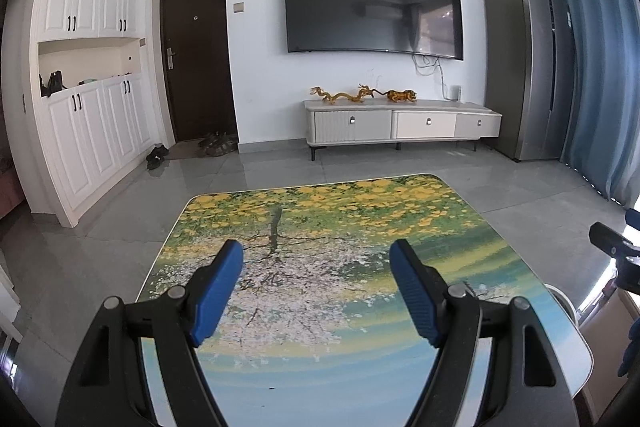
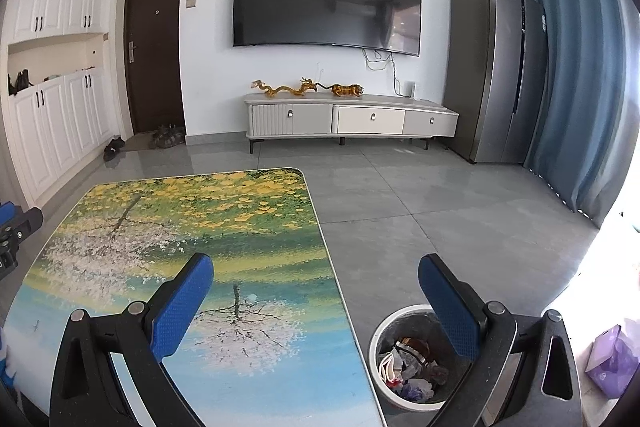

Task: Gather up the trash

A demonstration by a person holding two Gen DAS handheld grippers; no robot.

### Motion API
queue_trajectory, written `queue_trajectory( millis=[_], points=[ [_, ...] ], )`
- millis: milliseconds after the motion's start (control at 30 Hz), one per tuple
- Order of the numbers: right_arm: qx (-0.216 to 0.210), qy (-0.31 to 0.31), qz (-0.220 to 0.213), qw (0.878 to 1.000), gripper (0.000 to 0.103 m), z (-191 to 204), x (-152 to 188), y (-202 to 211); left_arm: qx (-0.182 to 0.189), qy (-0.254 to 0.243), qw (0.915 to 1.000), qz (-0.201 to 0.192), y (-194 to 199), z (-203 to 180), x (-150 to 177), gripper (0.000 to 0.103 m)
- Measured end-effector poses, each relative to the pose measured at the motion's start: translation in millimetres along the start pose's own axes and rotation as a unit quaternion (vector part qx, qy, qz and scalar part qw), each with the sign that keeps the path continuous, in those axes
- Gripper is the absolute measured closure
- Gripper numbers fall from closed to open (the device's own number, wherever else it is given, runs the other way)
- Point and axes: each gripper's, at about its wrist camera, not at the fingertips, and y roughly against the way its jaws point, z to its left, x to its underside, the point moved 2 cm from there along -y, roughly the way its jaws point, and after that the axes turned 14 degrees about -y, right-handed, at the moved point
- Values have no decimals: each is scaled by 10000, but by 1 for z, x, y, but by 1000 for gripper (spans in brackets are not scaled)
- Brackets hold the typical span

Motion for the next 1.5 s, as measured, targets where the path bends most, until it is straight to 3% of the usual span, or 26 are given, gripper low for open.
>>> queue_trajectory(
  millis=[567,1000,1500],
  points=[
    [-80,155,53,9998,0,11,7,5,-33,108,9999,49,6,8,3,29],
    [-341,378,86,9987,0,7,8,-1,-218,37,9997,76,7,-13,-1,29],
    [-374,224,203,9988,0,-9,17,-10,-151,-170,9996,183,3,-27,0,29]
  ],
)
